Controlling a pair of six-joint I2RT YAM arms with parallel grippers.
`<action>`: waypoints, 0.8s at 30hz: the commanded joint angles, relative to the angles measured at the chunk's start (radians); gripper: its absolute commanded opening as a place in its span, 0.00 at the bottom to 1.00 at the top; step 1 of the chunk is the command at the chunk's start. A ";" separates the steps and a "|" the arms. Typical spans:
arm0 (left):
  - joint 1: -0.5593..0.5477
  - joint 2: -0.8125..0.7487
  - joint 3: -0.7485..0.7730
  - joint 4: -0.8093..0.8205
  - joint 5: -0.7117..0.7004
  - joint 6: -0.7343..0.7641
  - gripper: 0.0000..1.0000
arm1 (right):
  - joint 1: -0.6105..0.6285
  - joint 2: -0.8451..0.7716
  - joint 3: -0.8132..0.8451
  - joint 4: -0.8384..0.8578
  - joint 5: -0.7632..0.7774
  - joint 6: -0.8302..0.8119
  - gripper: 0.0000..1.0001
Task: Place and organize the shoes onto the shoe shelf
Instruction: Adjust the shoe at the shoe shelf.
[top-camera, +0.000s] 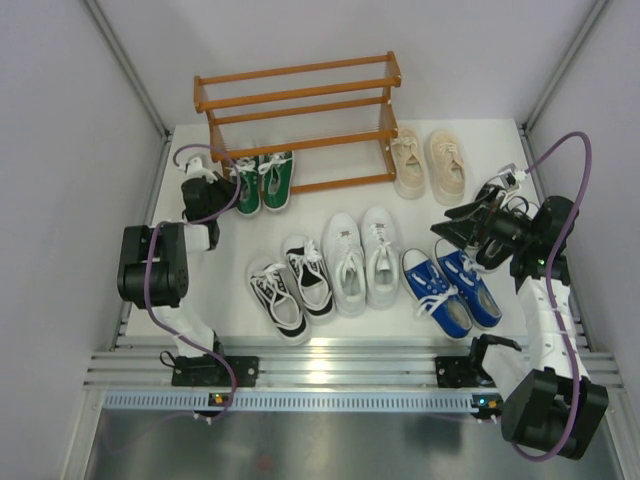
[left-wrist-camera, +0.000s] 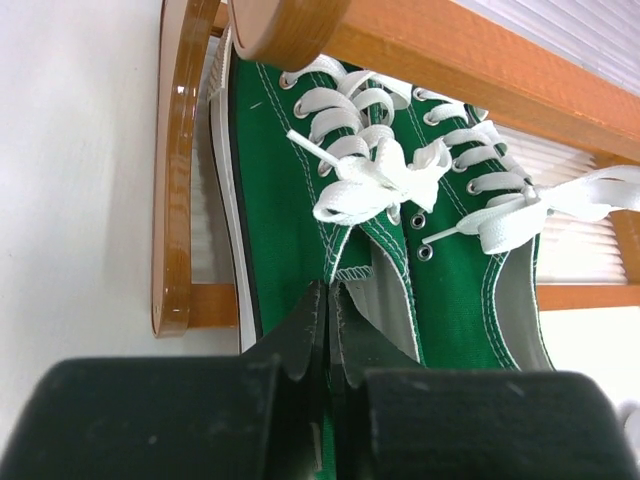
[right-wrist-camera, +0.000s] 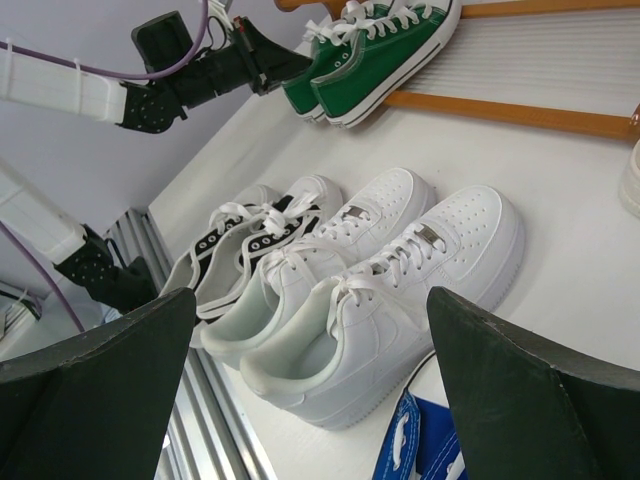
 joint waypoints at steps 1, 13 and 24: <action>-0.003 -0.015 0.020 0.044 -0.027 -0.018 0.00 | -0.017 -0.003 0.049 0.031 -0.013 -0.030 0.99; -0.003 -0.042 -0.058 0.250 -0.203 -0.191 0.00 | -0.017 -0.001 0.051 0.031 -0.015 -0.030 1.00; -0.002 0.005 -0.125 0.445 -0.277 -0.328 0.00 | -0.019 0.003 0.052 0.030 -0.016 -0.031 1.00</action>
